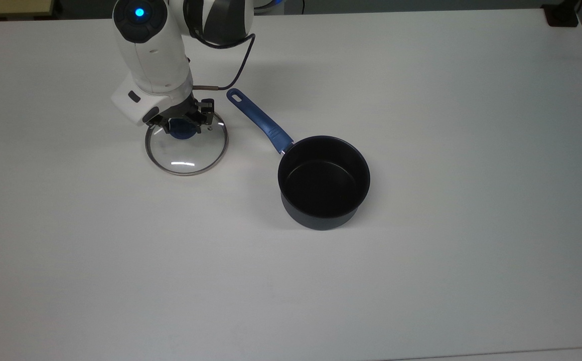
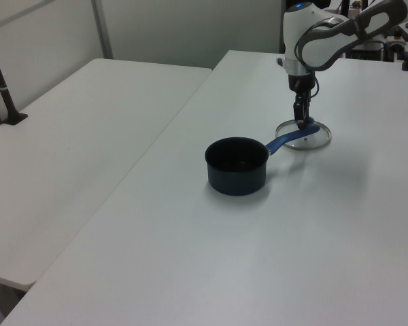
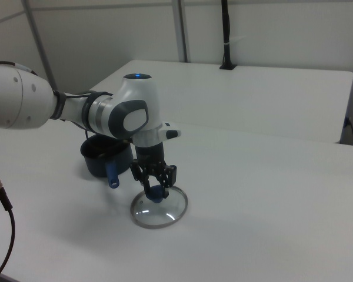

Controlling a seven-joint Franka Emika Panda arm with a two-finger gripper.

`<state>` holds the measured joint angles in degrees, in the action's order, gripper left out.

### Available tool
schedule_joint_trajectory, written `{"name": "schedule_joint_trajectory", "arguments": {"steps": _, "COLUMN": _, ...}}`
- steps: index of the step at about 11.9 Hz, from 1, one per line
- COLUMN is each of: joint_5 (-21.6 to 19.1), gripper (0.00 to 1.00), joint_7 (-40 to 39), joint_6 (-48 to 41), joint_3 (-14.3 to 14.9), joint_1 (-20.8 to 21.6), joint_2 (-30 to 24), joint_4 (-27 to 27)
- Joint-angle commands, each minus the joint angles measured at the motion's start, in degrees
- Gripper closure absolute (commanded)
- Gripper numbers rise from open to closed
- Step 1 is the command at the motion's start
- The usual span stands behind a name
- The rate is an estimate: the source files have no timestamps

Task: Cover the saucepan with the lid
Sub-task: 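Close the gripper on the blue knob of the lid, then lift the glass lid up off the table by its knob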

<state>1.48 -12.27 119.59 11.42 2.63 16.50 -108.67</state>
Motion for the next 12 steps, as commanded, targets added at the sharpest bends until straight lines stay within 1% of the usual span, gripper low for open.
{"name": "schedule_joint_trajectory", "arguments": {"steps": 1, "joint_5": 0.02, "gripper": 0.58, "joint_7": -1.18, "joint_6": -0.75, "joint_3": 0.70, "joint_1": 0.53, "joint_2": -2.60, "joint_4": -0.41}}
{"name": "schedule_joint_trajectory", "arguments": {"steps": 2, "joint_5": -0.16, "gripper": 0.58, "joint_7": -1.18, "joint_6": -3.46, "joint_3": 0.79, "joint_1": 0.44, "joint_2": -4.00, "joint_4": 0.81}}
{"name": "schedule_joint_trajectory", "arguments": {"steps": 3, "joint_5": -0.42, "gripper": 0.61, "joint_7": -0.66, "joint_6": -6.45, "joint_3": 0.88, "joint_1": 0.36, "joint_2": -5.15, "joint_4": 2.48}}
{"name": "schedule_joint_trajectory", "arguments": {"steps": 4, "joint_5": -0.42, "gripper": 0.62, "joint_7": -0.22, "joint_6": -9.35, "joint_3": 1.14, "joint_1": 0.27, "joint_2": -5.51, "joint_4": 4.84}}
{"name": "schedule_joint_trajectory", "arguments": {"steps": 7, "joint_5": -0.25, "gripper": 0.62, "joint_7": -0.30, "joint_6": -15.25, "joint_3": 3.86, "joint_1": 0.36, "joint_2": -5.51, "joint_4": 10.56}}
{"name": "schedule_joint_trajectory", "arguments": {"steps": 9, "joint_5": -0.24, "gripper": 0.62, "joint_7": -0.13, "joint_6": -17.98, "joint_3": 4.22, "joint_1": 0.44, "joint_2": -5.33, "joint_4": 13.90}}
{"name": "schedule_joint_trajectory", "arguments": {"steps": 11, "joint_5": -0.51, "gripper": 0.62, "joint_7": 2.93, "joint_6": -18.96, "joint_3": 4.05, "joint_1": 1.14, "joint_2": -4.63, "joint_4": 17.24}}
{"name": "schedule_joint_trajectory", "arguments": {"steps": 12, "joint_5": -0.51, "gripper": 0.62, "joint_7": 5.21, "joint_6": -19.04, "joint_3": 4.04, "joint_1": 3.58, "joint_2": -3.50, "joint_4": 18.48}}
